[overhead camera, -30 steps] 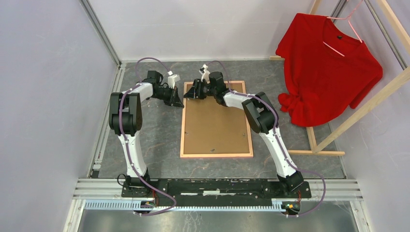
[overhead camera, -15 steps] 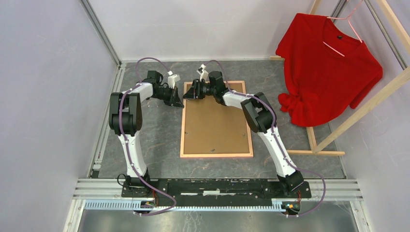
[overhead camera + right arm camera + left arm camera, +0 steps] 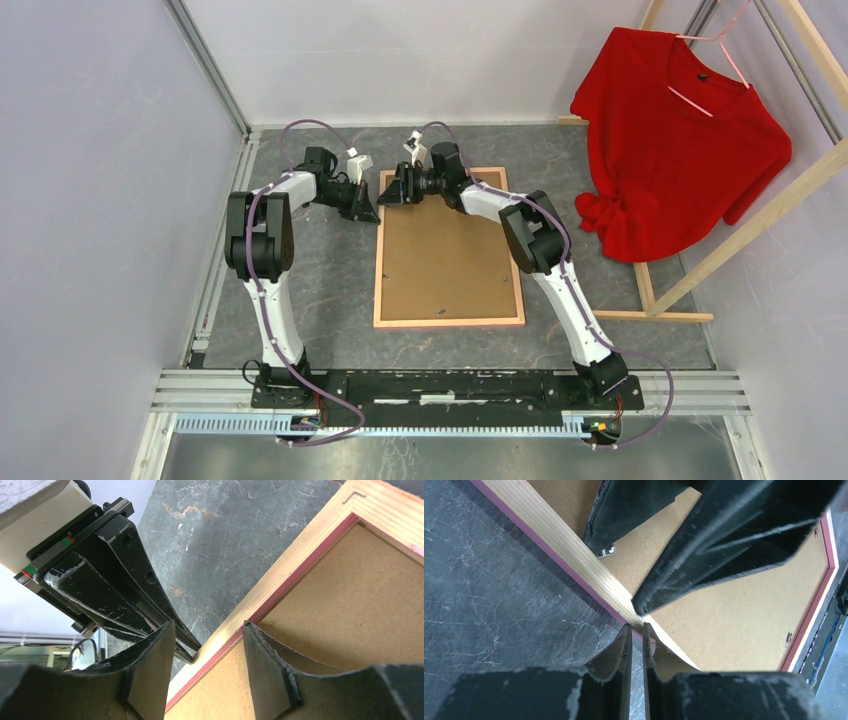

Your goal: Put the photo into the frame

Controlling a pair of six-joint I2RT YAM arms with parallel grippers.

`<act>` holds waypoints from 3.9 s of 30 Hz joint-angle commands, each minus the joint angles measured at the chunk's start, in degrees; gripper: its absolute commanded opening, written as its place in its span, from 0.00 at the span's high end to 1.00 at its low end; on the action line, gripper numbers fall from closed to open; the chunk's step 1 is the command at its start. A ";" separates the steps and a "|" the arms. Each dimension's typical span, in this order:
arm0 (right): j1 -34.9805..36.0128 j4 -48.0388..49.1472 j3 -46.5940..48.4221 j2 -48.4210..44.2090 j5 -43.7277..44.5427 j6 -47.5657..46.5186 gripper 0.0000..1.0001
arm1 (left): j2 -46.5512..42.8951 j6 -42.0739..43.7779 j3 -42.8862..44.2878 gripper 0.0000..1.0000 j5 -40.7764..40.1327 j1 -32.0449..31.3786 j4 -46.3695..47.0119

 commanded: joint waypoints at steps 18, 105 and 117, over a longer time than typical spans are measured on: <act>0.59 -12.18 -0.28 -5.08 5.18 -15.29 0.39 | -0.18 2.78 -2.61 0.84 -3.64 -2.36 -1.68; -8.98 -18.35 -17.50 -28.37 32.87 -9.91 0.02 | -24.72 27.54 -24.75 0.09 -24.14 -27.91 -16.41; -13.64 -22.11 -55.23 -62.60 41.11 -12.14 0.02 | -19.00 27.78 2.56 0.15 -22.15 -3.28 -28.19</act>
